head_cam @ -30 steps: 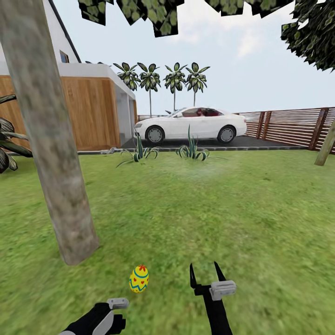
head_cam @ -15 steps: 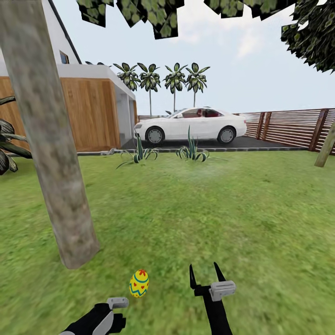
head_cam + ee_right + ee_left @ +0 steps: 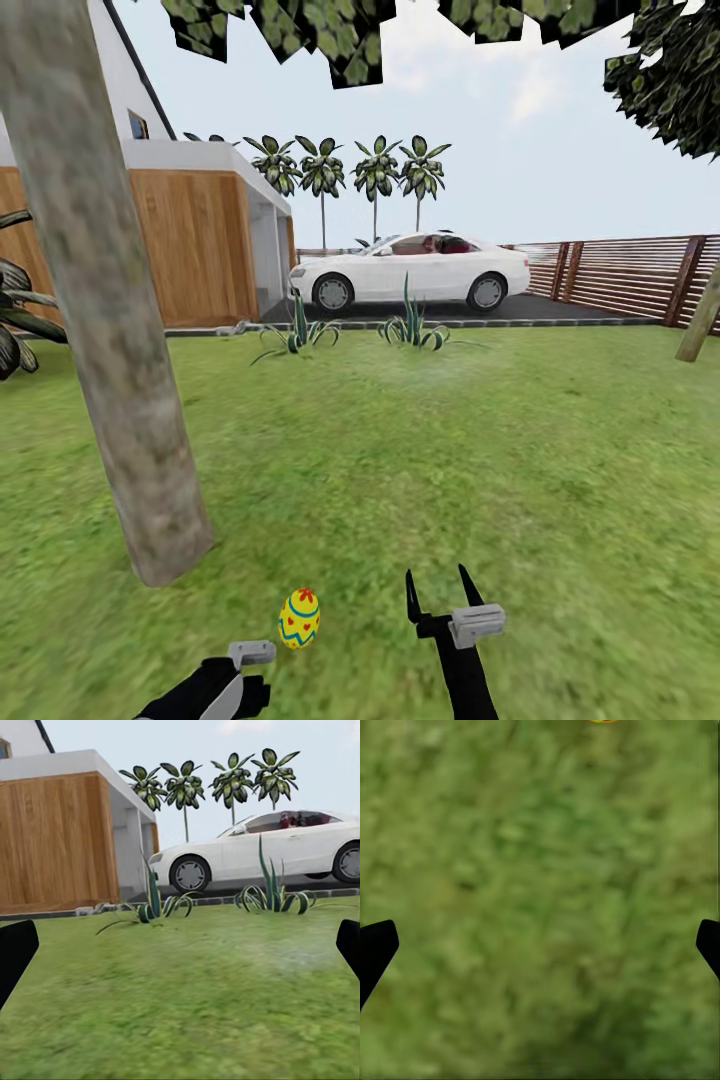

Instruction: Take the three Easter eggs out of the wicker basket on the lawn in the garden, then place them on the lawn next to a single tree (choose any tree) so that all three eggs are next to the same tree and none are left in the basket.

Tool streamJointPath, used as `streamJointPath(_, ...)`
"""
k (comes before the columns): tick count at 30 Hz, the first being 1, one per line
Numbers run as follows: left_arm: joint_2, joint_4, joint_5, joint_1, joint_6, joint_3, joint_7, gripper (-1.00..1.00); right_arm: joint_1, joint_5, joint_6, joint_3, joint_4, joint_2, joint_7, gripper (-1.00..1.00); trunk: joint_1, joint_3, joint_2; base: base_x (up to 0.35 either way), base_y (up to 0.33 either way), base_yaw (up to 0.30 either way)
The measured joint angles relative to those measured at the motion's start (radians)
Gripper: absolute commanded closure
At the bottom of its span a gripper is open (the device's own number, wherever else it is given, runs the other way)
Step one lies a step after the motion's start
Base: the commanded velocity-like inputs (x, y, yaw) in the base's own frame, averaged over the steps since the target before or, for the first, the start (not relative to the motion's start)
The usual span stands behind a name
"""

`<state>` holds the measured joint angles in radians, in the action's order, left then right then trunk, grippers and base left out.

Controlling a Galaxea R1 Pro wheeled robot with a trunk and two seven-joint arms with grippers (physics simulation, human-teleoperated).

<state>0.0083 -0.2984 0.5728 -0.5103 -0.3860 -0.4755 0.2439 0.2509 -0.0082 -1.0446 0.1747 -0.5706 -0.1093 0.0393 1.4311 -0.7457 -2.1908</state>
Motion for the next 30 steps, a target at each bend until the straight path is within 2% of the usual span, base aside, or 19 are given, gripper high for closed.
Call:
streamJointPath(2,0.0,0.001,0.0,0.002,0.01,0.0,0.0,-1.0,-0.001,0.0,0.0,0.001,0.004,-0.001,-0.001,-1.0,-0.008,0.006,0.014,0.0,0.0,0.0)
streamJointPath(11,-0.001,0.048,0.001,0.01,0.079,0.0,-0.001,-1.0,-0.005,-0.005,0.0,-0.005,0.126,0.001,-0.001,-1.0,-0.042,0.034,0.077,0.0,0.0,0.0)
streamJointPath(20,0.0,0.058,0.0,0.01,0.092,0.0,-0.005,-1.0,-0.013,-0.005,0.0,0.003,0.163,-0.009,-0.005,-1.0,-0.077,0.063,0.14,0.0,0.0,0.0)
streamJointPath(30,-0.001,0.059,0.001,0.011,0.096,-0.001,-0.007,-1.0,-0.014,-0.008,0.0,-0.005,0.181,-0.002,-0.014,-1.0,-0.115,0.094,0.21,0.0,0.0,0.0)
